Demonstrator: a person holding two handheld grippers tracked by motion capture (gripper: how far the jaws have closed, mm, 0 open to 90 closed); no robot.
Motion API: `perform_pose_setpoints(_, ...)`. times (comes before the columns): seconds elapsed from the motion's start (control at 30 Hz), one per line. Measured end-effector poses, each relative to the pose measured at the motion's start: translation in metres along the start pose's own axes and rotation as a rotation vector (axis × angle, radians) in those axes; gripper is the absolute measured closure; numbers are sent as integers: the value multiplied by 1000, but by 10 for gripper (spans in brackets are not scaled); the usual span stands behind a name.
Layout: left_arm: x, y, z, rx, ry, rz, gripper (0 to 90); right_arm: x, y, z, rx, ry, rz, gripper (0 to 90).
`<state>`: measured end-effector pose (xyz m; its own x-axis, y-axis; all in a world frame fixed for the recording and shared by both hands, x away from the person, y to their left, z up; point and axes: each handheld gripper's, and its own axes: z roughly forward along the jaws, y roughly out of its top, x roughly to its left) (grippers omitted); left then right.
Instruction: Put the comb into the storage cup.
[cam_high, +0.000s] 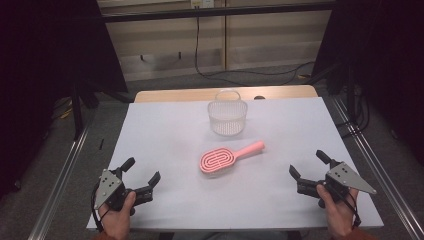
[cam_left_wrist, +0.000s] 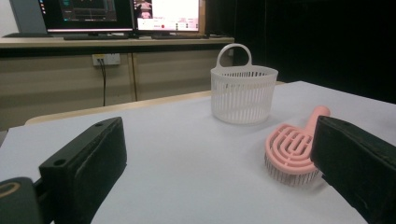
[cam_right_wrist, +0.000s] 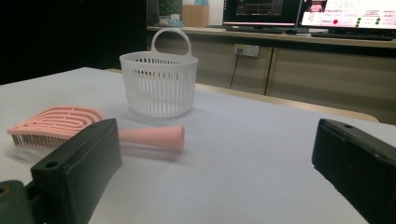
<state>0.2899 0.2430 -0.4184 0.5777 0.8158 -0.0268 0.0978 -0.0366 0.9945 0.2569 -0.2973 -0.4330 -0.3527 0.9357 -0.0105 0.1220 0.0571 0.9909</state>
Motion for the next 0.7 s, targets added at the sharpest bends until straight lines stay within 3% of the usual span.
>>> perform_pose_setpoints(0.3, 1, 0, 0, 3, -7, -7, 36, 0, 0, 1, 2, 21, -3, 6)
perform_pose_setpoints(0.7, -1, -1, 0, 4, -17, -15, 36, 5, 0, 3, -6, 85, 18, 7)
